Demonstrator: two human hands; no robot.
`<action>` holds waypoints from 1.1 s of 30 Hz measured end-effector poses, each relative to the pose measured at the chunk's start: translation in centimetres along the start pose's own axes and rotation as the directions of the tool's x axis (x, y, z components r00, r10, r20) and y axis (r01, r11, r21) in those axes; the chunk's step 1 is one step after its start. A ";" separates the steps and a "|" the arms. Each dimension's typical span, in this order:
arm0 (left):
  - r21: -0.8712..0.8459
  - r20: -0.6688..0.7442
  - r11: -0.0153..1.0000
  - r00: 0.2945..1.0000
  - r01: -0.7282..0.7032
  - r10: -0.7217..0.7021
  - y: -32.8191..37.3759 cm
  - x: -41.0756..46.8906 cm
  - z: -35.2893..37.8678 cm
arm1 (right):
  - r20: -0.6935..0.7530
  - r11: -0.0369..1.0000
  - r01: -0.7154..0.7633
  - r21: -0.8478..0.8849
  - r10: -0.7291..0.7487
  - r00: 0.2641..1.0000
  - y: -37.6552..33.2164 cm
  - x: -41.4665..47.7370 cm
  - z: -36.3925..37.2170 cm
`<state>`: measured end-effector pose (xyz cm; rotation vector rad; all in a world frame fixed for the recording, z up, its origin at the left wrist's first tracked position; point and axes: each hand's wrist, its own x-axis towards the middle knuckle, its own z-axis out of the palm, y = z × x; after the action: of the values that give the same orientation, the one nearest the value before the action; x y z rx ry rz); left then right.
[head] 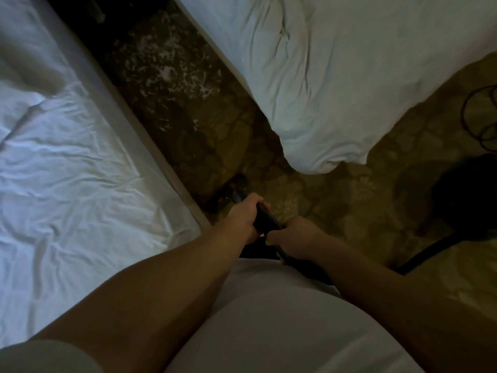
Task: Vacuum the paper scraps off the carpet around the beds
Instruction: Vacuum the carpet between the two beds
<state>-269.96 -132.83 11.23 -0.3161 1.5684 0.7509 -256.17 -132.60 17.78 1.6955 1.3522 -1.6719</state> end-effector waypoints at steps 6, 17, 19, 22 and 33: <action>-0.005 0.002 1.000 1.000 -0.007 0.007 -6.7 -2.0 4.6 | -0.038 0.999 -0.006 -0.035 0.005 0.999 7.4 -2.8 -2.8; 0.124 0.136 0.985 0.982 0.116 -0.133 -21.7 -8.3 17.9 | -0.061 0.993 -0.063 0.101 0.069 0.996 24.9 -12.3 -8.9; 0.141 0.148 0.981 0.977 0.131 -0.152 -22.8 -9.1 19.4 | -0.078 0.984 -0.087 0.155 0.100 0.992 26.5 -13.2 -9.2; 0.180 0.148 0.975 0.976 0.133 -0.160 -24.2 -9.8 21.1 | -0.090 0.968 -0.110 0.224 0.132 0.987 28.4 -13.9 -9.9; 0.143 0.132 0.989 0.990 0.036 -0.055 -21.0 -8.8 18.0 | 0.014 0.990 -0.064 0.128 0.063 0.998 24.8 -12.8 -9.6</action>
<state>-241.83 -139.25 14.29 -0.1931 1.4713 0.6103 -228.22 -140.39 23.19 1.7793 1.1967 -1.7621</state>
